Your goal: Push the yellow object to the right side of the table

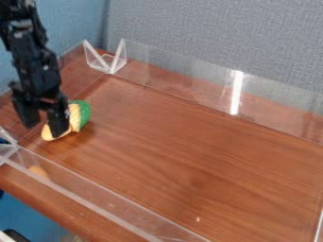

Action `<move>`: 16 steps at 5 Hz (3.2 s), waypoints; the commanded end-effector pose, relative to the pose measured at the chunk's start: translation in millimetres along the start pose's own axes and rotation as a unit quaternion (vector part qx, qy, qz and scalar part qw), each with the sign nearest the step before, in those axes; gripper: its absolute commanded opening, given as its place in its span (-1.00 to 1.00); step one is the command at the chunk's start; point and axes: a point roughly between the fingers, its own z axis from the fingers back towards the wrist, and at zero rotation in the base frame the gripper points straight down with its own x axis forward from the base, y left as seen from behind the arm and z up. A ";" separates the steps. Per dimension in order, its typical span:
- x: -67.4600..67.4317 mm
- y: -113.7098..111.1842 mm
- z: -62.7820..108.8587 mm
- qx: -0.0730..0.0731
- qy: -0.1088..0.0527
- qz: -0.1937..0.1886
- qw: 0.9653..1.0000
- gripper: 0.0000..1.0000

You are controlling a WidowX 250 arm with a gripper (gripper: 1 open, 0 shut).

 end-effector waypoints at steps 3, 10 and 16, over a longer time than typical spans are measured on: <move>12.3 -7.5 16.2 0.013 -0.019 -0.033 0.999 -1.00; 40.0 -22.0 -0.8 0.008 -0.038 -0.062 0.997 -1.00; 45.0 -8.4 27.5 0.018 -0.067 -0.110 0.991 -1.00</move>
